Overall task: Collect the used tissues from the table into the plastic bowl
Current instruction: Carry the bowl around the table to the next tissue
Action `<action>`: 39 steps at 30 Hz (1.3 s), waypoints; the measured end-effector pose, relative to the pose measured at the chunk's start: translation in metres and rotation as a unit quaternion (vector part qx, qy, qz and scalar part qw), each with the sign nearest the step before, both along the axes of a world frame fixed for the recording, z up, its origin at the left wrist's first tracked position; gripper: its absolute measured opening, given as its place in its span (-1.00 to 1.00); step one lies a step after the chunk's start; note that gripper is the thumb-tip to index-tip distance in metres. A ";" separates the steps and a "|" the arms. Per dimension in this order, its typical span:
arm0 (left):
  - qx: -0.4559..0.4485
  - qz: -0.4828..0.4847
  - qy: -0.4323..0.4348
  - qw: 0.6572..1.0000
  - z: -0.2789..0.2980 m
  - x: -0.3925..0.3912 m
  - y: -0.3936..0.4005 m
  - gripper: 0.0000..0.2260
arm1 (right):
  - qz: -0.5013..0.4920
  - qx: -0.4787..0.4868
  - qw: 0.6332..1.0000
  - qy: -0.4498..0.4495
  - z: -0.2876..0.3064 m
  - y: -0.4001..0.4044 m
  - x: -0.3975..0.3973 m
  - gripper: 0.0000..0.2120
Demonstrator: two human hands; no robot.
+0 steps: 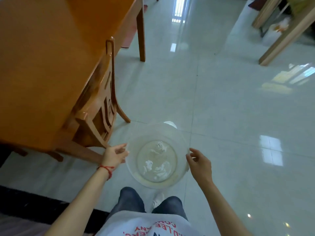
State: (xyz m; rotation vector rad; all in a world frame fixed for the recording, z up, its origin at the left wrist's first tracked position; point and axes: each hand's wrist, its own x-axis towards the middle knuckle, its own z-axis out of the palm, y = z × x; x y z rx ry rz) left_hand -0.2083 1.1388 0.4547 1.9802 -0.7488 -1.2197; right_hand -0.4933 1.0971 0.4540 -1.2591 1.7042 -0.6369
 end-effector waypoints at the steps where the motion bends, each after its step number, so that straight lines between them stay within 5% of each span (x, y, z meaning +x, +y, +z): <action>1: -0.004 -0.005 -0.004 1.000 0.001 -0.005 -0.012 -0.59 | -0.004 -0.004 1.000 0.002 0.002 -0.009 -0.005 -0.79; 26: -0.017 -0.002 0.012 1.000 0.001 0.025 -0.422 -0.64 | -0.073 -0.033 0.997 -0.014 0.011 -0.381 0.021 -0.78; 39: -0.027 0.056 0.024 0.998 0.001 0.018 -0.633 -0.64 | -0.005 -0.043 0.999 -0.018 0.011 -0.634 0.018 -0.78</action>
